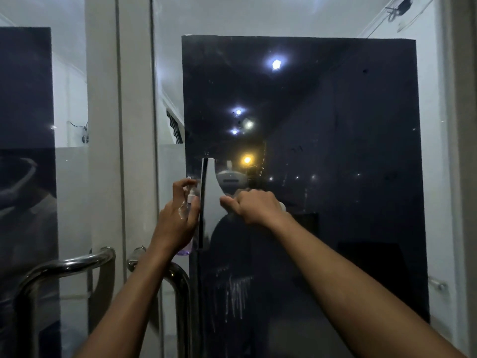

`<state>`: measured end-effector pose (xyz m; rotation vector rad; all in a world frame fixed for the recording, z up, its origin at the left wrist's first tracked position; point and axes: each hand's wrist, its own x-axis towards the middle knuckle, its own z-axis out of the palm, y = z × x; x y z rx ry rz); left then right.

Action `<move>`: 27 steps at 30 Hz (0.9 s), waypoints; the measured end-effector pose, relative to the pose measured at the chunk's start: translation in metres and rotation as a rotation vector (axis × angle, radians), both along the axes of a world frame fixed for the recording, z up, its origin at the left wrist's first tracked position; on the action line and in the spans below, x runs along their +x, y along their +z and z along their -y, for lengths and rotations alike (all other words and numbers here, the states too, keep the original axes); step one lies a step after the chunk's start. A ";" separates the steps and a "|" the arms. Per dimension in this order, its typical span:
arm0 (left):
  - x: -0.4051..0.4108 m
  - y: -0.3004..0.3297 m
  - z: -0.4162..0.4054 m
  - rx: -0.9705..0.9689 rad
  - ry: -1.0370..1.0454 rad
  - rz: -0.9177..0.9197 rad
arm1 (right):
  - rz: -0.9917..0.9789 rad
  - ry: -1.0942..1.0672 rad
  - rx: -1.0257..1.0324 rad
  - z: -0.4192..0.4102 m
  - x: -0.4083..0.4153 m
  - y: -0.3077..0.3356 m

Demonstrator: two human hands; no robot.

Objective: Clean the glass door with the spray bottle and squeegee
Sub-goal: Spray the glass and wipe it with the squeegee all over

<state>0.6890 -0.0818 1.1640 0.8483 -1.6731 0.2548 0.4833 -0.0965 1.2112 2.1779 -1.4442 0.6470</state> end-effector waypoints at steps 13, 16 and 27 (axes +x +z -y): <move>0.015 -0.014 0.014 0.163 -0.023 0.161 | 0.187 -0.330 0.033 -0.004 -0.176 -0.005; 0.014 -0.013 0.011 0.143 -0.025 0.150 | 0.157 -0.308 -0.018 -0.019 -0.185 0.003; 0.011 -0.013 0.005 0.045 0.042 0.050 | 0.016 0.058 -0.037 -0.008 -0.008 0.026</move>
